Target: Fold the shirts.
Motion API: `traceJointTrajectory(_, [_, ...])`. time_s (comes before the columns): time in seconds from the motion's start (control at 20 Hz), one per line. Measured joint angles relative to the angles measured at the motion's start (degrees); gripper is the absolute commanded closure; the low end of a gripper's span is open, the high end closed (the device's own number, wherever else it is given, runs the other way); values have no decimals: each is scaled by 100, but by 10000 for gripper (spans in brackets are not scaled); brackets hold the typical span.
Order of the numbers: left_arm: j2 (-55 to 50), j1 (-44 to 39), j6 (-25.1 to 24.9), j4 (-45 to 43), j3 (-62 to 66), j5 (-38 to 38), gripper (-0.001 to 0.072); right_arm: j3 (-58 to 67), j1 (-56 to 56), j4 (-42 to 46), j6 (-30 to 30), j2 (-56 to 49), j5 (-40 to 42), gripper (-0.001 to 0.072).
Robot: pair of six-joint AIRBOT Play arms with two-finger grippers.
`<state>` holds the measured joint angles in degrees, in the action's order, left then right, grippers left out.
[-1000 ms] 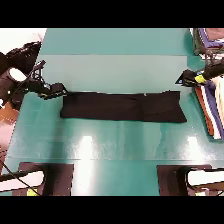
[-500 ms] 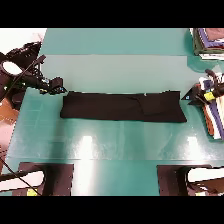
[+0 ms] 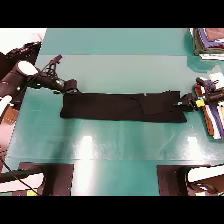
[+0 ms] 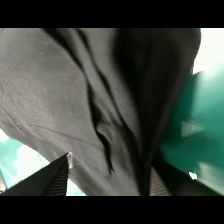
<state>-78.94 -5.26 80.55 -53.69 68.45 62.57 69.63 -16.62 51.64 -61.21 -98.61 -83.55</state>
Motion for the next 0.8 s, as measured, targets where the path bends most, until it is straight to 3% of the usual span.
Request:
traceJointTrajectory(0.05, [-9, -146, 22, 4, 0, -42, 681, 0, 68, 15, 44, -39, 55, 533])
traceJointTrajectory(0.2, [-94, -496, 122, -4, 0, -186, 682, 48, 186, 81, 131, -70, 87, 696])
traceJointTrajectory(0.45, [-612, -1036, 380, 2, 181, -597, 682, 133, 278, -212, 140, 372, -66, 697])
traceJointTrajectory(0.8, [-1993, -1869, 538, 20, 1611, -748, 681, 1283, 1115, -455, -868, 1478, -280, 698])
